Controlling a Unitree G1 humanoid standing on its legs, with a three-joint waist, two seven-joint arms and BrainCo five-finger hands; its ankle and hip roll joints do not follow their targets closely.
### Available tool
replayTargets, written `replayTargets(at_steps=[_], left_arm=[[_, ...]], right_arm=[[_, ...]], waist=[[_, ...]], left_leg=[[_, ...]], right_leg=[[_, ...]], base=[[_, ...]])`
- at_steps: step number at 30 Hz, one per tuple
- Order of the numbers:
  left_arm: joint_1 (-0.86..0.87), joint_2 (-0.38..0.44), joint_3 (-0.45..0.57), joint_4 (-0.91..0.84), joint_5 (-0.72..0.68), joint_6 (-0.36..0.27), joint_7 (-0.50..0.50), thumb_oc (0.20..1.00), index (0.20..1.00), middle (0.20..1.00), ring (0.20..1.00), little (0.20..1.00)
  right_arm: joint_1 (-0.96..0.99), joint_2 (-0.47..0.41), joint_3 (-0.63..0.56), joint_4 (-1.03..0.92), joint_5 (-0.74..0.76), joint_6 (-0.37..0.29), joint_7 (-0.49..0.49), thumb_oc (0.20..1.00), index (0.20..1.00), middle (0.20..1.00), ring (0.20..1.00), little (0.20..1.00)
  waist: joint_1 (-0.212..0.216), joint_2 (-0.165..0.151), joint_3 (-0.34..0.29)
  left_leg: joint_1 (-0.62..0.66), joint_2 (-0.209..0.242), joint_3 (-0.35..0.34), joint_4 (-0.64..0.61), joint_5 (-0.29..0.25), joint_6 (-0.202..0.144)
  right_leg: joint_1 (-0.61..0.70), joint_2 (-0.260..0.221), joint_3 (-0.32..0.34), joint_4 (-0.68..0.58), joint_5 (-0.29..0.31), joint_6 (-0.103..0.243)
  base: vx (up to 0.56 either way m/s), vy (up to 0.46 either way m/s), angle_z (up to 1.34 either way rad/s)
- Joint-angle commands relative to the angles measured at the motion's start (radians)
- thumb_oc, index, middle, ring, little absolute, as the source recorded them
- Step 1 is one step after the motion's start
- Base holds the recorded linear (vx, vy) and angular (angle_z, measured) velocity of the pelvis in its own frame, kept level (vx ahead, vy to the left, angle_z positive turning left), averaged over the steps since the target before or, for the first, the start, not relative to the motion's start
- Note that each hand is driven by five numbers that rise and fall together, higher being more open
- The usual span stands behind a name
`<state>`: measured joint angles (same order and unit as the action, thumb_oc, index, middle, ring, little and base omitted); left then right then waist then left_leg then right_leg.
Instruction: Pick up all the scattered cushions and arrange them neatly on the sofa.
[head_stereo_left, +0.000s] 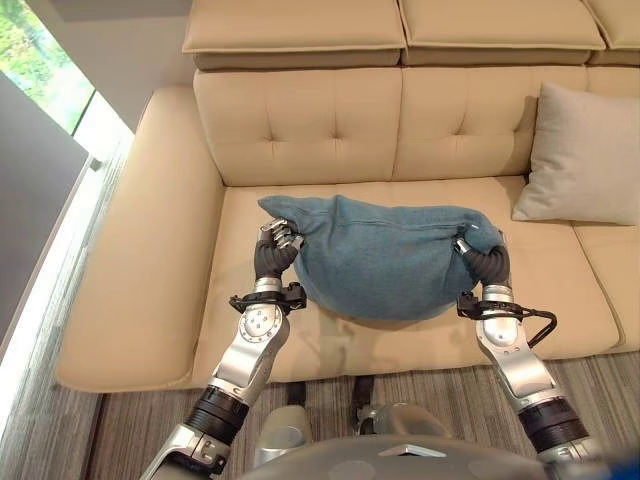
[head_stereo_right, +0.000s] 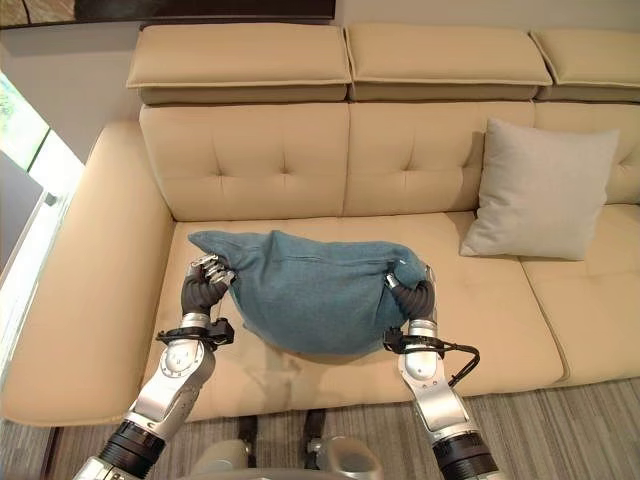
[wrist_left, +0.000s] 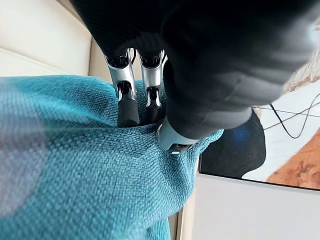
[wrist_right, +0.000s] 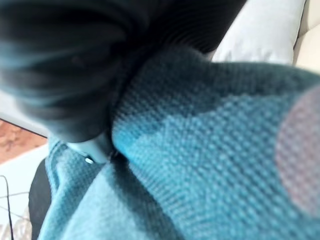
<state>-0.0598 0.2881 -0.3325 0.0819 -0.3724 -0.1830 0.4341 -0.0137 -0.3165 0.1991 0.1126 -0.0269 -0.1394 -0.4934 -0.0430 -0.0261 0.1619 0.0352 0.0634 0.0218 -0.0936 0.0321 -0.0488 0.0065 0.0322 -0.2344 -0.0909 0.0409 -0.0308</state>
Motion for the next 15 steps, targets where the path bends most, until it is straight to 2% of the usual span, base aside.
replayTargets(at_steps=[1, 7, 15], left_arm=[[-0.037, 0.027, -0.001, -0.115, 0.048, -0.070, -0.018, 0.200, 0.200, 0.200, 0.200, 0.200], [-0.092, 0.030, 0.009, -0.115, 0.055, -0.078, 0.006, 0.200, 0.200, 0.200, 0.200, 0.200], [-0.384, -0.005, -0.066, 0.016, 0.052, -0.093, 0.081, 0.200, 0.200, 0.200, 0.200, 0.200]], right_arm=[[-0.079, 0.051, 0.016, -0.068, 0.016, -0.102, -0.002, 0.200, 0.200, 0.200, 0.200, 0.200], [-0.172, 0.062, 0.028, -0.023, 0.061, -0.106, -0.013, 0.200, 0.200, 0.200, 0.200, 0.200], [-0.488, 0.040, 0.110, 0.118, 0.082, -0.083, -0.077, 0.200, 0.200, 0.200, 0.200, 0.200]], waist=[[0.050, -0.039, -0.083], [0.068, -0.036, -0.093], [0.075, -0.008, -0.073]], left_leg=[[-0.014, -0.013, 0.008, 0.048, -0.088, 0.002], [-0.010, -0.012, 0.012, 0.006, -0.076, 0.002], [-0.107, -0.012, -0.022, 0.006, -0.040, -0.019]], right_leg=[[0.023, -0.114, 0.064, 0.004, -0.026, 0.175], [-0.003, -0.115, 0.068, 0.004, -0.025, 0.186], [-0.083, -0.124, 0.038, 0.004, -0.017, 0.193]], base=[[0.08, 0.081, 0.05], [0.02, 0.033, -0.04], [-0.05, 0.005, 0.16]])
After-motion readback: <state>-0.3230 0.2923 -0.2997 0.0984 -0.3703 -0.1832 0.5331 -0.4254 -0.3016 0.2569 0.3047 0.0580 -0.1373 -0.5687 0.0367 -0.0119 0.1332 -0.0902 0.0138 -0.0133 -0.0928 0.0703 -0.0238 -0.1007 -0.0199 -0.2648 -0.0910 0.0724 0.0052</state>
